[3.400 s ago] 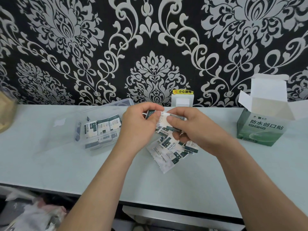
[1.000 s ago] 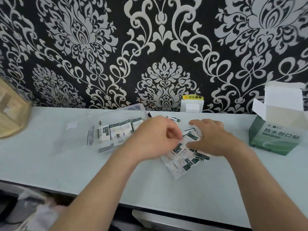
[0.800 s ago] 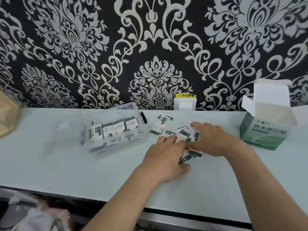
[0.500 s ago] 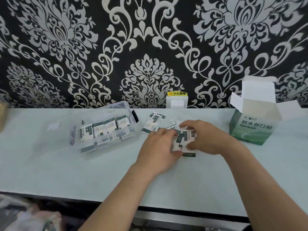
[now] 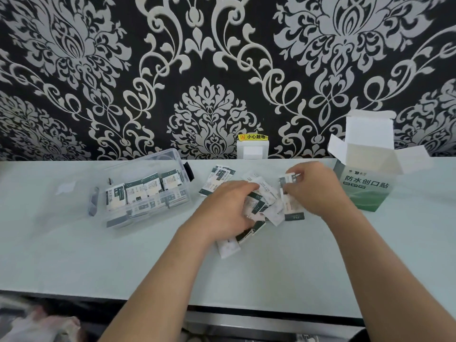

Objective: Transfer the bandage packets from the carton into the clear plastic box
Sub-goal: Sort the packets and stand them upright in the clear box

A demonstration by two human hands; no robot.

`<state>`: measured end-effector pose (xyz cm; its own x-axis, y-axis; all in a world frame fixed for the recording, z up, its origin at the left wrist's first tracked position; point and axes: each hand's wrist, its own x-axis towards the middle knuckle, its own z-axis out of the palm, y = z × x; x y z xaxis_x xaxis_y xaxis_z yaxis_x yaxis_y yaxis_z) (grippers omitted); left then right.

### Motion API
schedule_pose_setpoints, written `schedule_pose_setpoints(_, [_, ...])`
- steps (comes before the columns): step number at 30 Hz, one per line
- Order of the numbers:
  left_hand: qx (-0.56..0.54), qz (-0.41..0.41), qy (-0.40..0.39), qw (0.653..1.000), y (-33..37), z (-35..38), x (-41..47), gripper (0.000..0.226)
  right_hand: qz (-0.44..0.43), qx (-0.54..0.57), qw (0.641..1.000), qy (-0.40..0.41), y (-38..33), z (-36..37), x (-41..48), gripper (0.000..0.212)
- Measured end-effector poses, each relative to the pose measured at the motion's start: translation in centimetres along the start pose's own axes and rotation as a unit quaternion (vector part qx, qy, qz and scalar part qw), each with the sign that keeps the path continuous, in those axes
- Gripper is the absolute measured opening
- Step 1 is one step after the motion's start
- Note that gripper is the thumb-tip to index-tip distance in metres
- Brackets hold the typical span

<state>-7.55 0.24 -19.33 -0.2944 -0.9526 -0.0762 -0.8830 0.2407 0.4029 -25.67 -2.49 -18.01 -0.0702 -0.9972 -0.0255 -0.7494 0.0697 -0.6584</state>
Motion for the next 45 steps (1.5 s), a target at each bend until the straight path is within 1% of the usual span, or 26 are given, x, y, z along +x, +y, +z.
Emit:
schedule_pose_setpoints(2, [0.0, -0.025, -0.032, 0.999, -0.2, 0.0, 0.5, 0.079, -0.002, -0.079, 0.995, -0.055, -0.1, 0.4, -0.2, 0.04])
schedule_pose_setpoints(4, [-0.004, -0.038, -0.02, 0.999, -0.2, 0.1, 1.1, 0.078, -0.004, -0.153, 0.982, -0.114, -0.4, 0.4, -0.6, 0.063])
schedule_pose_setpoints(6, [-0.009, -0.045, -0.008, 0.999, 0.0, 0.1, 1.6, 0.076, 0.0, -0.169, 0.977, -0.133, -0.5, 0.4, -0.8, 0.08])
schedule_pose_setpoints(9, [-0.025, -0.055, -0.008, 0.998, 0.1, 0.0, 2.3, 0.076, 0.016, -0.158, 0.979, -0.13, -0.4, 0.5, -0.6, 0.088])
schedule_pose_setpoints(13, [-0.076, -0.06, 0.011, 0.995, 0.0, 0.0, 2.5, 0.077, 0.042, -0.117, 0.982, -0.142, -0.6, 0.6, -0.2, 0.082])
schedule_pose_setpoints(16, [-0.113, -0.07, 0.015, 0.991, -0.1, 0.0, 2.4, 0.077, 0.044, -0.09, 0.983, -0.155, -0.6, 0.4, 0.0, 0.065])
schedule_pose_setpoints(18, [-0.133, -0.081, 0.011, 0.988, -0.2, -0.1, 2.3, 0.074, 0.035, -0.051, 0.988, -0.144, -0.5, 0.1, 0.0, 0.05])
schedule_pose_setpoints(21, [-0.132, -0.085, -0.001, 0.988, -0.4, -0.2, 2.3, 0.064, 0.011, 0.066, 0.992, -0.111, -0.4, -0.4, 0.0, 0.04])
schedule_pose_setpoints(24, [-0.133, -0.086, -0.005, 0.987, -0.3, -0.2, 2.2, 0.061, 0.014, 0.203, 0.975, -0.086, -0.5, -0.4, 0.0, 0.036])
schedule_pose_setpoints(26, [-0.127, -0.085, 0.001, 0.988, 0.0, -0.2, 2.2, 0.06, 0.028, 0.261, 0.963, -0.063, -0.4, -0.2, 0.3, 0.034])
schedule_pose_setpoints(28, [-0.128, -0.083, 0.014, 0.988, 0.2, -0.2, 2.2, 0.049, 0.051, 0.304, 0.95, -0.044, -0.4, 0.4, 0.6, 0.037])
schedule_pose_setpoints(30, [-0.151, -0.079, 0.04, 0.985, 0.4, -0.4, 2.1, 0.024, 0.08, 0.357, 0.93, -0.038, -0.7, 1.1, 0.7, 0.041])
schedule_pose_setpoints(31, [-0.179, -0.073, 0.056, 0.98, 0.5, -0.5, 2.1, 0.011, 0.095, 0.392, 0.914, -0.036, -1.0, 1.5, 0.7, 0.04])
schedule_pose_setpoints(32, [-0.22, -0.069, 0.068, 0.971, 0.8, -0.7, 1.9, 0.003, 0.109, 0.43, 0.896, -0.032, -1.3, 1.8, 0.7, 0.038])
schedule_pose_setpoints(34, [-0.326, -0.068, 0.086, 0.939, 1.5, -1.0, 1.7, 0.009, 0.144, 0.508, 0.849, -0.015, -1.8, 2.0, 0.6, 0.034])
schedule_pose_setpoints(36, [-0.414, -0.075, 0.102, 0.902, 2.2, -0.9, 1.5, 0.012, 0.177, 0.59, 0.788, -0.002, -2.4, 2.0, 0.6, 0.029])
schedule_pose_setpoints(38, [-0.512, -0.087, 0.117, 0.846, 2.9, -0.5, 1.6, 0.013, 0.196, 0.651, 0.733, -0.024, -2.9, 2.4, 0.6, 0.023])
schedule_pose_setpoints(39, [-0.552, -0.095, 0.121, 0.82, 3.2, -0.3, 1.6, 0.012, 0.201, 0.668, 0.715, -0.043, -3.2, 2.6, 0.6, 0.023])
schedule_pose_setpoints(40, [-0.577, -0.103, 0.126, 0.8, 3.5, -0.1, 1.5, 0.012, 0.202, 0.673, 0.709, -0.056, -3.6, 2.8, 0.4, 0.026])
schedule_pose_setpoints(42, [-0.604, -0.112, 0.143, 0.776, 3.9, 0.2, 1.5, 0.013, 0.2, 0.668, 0.715, -0.057, -4.0, 3.0, 0.2, 0.033])
schedule_pose_setpoints(45, [-0.611, -0.114, 0.187, 0.761, 3.9, 0.3, 1.6, 0.012, 0.173, 0.668, 0.721, -0.054, -4.3, 3.2, 0.0, 0.024])
